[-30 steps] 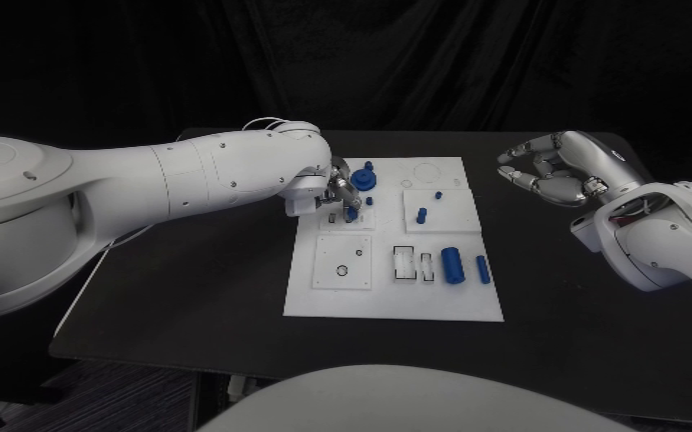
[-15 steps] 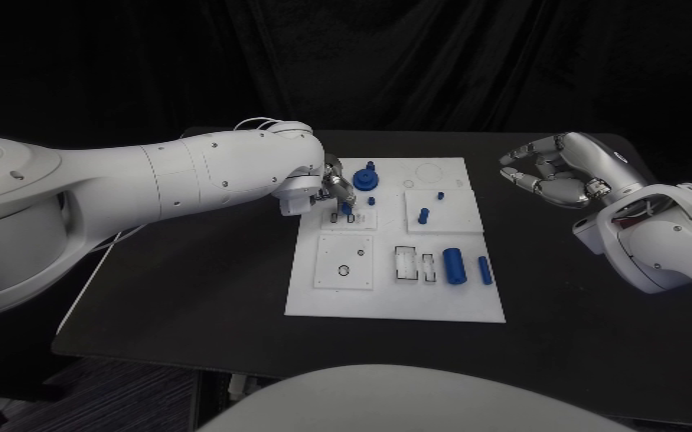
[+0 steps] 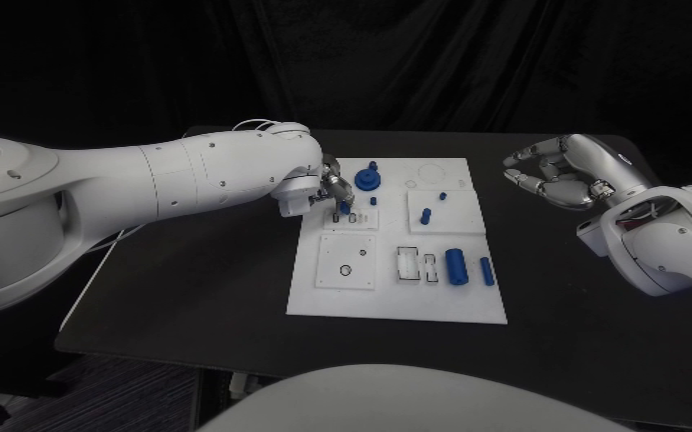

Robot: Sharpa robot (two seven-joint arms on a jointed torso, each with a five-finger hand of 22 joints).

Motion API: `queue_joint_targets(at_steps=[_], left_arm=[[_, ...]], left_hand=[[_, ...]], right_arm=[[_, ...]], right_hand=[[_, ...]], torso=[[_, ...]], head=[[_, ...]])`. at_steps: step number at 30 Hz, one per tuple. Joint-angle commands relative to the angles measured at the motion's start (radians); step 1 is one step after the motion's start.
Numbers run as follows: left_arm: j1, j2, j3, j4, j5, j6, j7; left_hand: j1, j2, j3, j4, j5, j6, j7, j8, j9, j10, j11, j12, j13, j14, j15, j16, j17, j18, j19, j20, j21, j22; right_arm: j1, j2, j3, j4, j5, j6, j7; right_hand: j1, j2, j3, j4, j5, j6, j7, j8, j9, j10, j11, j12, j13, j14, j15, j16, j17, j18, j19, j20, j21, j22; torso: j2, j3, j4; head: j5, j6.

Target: Assemble the parts on the task board

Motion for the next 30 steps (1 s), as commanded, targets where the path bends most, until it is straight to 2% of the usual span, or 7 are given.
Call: queue_joint_targets(at_steps=[1, 6, 16, 30], left_arm=[[-0.004, -0.003, 0.001, 0.009, 0.041, -0.016, 0.005], [-0.009, -0.005, 0.001, 0.01, 0.042, -0.02, 0.006], [-0.017, -0.004, 0.001, 0.009, 0.043, -0.03, 0.01], [-0.025, 0.002, 0.001, 0.007, 0.043, -0.043, 0.025]], left_hand=[[-0.004, 0.004, 0.011, -0.009, 0.006, 0.017, -0.012, -0.004, 0.002, 0.104, -0.006, 0.004, 0.263, 0.104, -0.004, 0.003, 0.263, -0.004, 0.004, -0.002, 0.0, -0.001], [-0.004, 0.003, 0.011, -0.01, 0.006, 0.017, -0.012, -0.004, 0.002, 0.104, -0.006, 0.004, 0.263, 0.104, -0.004, 0.003, 0.263, -0.005, 0.005, -0.002, 0.001, 0.001], [-0.008, 0.003, 0.013, -0.008, 0.004, 0.019, -0.012, -0.006, 0.003, 0.104, -0.006, 0.004, 0.263, 0.104, -0.005, 0.003, 0.263, -0.004, 0.004, -0.003, -0.001, -0.001], [-0.015, 0.002, 0.017, -0.004, 0.003, 0.018, -0.011, -0.012, 0.004, 0.104, -0.005, 0.004, 0.263, 0.104, -0.005, 0.003, 0.263, -0.002, -0.003, -0.003, -0.009, -0.012]], right_arm=[[-0.003, -0.002, 0.001, 0.0, -0.001, 0.006, -0.021], [-0.003, -0.002, 0.001, -0.001, -0.001, 0.007, -0.022], [-0.003, 0.0, 0.001, -0.003, -0.001, 0.009, -0.022], [-0.003, 0.0, 0.001, -0.003, 0.003, 0.015, -0.025]], right_hand=[[0.009, 0.003, 0.006, -0.002, 0.006, 0.007, 0.002, -0.003, -0.001, 0.007, -0.003, 0.0, 0.142, 0.072, 0.001, -0.004, 0.112, 0.013, 0.042, 0.001, -0.005, 0.197], [0.01, 0.002, 0.007, -0.003, 0.007, 0.007, 0.002, -0.004, -0.001, 0.005, -0.003, -0.001, 0.14, 0.072, 0.001, -0.004, 0.111, 0.013, 0.042, 0.001, -0.006, 0.197], [0.011, 0.002, 0.008, -0.004, 0.009, 0.007, 0.002, -0.004, -0.002, 0.005, -0.003, -0.001, 0.14, 0.072, 0.001, -0.005, 0.11, 0.013, 0.041, 0.001, -0.007, 0.196], [0.011, 0.002, 0.009, -0.004, 0.01, 0.007, 0.002, -0.004, -0.002, 0.004, -0.003, -0.002, 0.139, 0.072, 0.001, -0.005, 0.109, 0.014, 0.041, 0.001, -0.009, 0.195]], torso=[[-0.001, 0.0009, -0.0006], [-0.002, 0.0018, -0.0002], [-0.002, 0.0004, -0.0003], [-0.001, 0.0003, -0.0005]], head=[[0.003, 0.0], [0.003, 0.0], [0.006, 0.0], [0.006, 0.0]])
